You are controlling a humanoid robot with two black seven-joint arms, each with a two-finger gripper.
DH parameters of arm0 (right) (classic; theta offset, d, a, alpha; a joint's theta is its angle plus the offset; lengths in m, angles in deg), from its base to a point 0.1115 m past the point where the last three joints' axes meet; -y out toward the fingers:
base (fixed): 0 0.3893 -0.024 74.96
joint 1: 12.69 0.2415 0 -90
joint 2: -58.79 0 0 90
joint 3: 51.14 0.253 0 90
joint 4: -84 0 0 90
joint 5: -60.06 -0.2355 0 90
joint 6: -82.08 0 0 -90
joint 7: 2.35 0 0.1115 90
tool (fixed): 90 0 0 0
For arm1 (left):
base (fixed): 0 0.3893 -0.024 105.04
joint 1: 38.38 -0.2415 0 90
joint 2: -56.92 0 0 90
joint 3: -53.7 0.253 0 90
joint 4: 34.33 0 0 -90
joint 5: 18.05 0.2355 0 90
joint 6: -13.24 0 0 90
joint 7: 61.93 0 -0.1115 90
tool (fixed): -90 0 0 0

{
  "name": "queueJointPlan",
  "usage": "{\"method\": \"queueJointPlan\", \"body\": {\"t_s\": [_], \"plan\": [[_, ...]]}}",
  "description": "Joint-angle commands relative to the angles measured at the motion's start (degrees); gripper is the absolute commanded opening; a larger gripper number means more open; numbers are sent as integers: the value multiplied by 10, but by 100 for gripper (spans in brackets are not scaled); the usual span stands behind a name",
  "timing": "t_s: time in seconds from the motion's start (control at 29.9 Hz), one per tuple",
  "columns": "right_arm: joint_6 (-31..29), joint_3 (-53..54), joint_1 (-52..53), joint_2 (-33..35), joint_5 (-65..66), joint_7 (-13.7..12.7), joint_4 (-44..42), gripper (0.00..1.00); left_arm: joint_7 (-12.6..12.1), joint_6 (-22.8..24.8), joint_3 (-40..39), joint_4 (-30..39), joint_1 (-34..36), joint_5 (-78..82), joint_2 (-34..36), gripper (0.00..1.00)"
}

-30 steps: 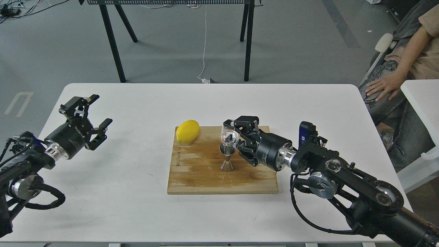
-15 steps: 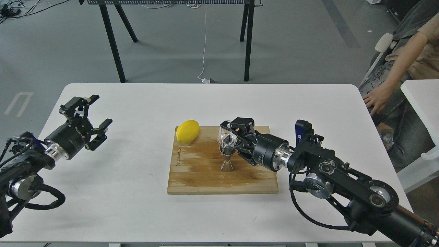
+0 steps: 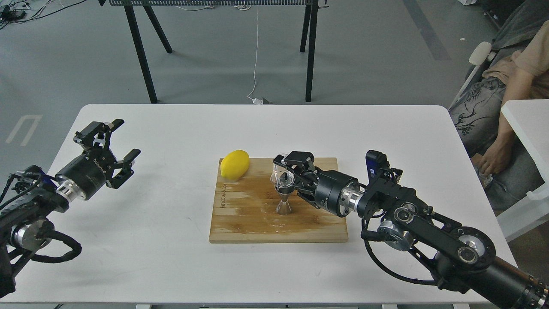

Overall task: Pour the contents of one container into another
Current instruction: 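Tilt the clear glass with the right gripper to pour into the jigger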

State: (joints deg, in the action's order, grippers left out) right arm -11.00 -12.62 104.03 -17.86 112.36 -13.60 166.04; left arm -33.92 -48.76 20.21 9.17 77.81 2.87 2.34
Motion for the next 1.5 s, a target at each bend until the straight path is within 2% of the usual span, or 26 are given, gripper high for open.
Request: {"method": "queueJointPlan", "body": {"t_s": [0.0, 0.63, 1.47], "plan": [[1, 0, 0, 0, 20, 0, 0, 37, 0, 0, 0, 0, 0, 0, 0, 92], [0, 0, 5, 7, 22, 0, 0, 37, 0, 0, 0, 0, 0, 0, 0, 92], [0, -13, 18, 8, 106, 4, -6, 37, 0, 0, 0, 0, 0, 0, 0, 92]]}}
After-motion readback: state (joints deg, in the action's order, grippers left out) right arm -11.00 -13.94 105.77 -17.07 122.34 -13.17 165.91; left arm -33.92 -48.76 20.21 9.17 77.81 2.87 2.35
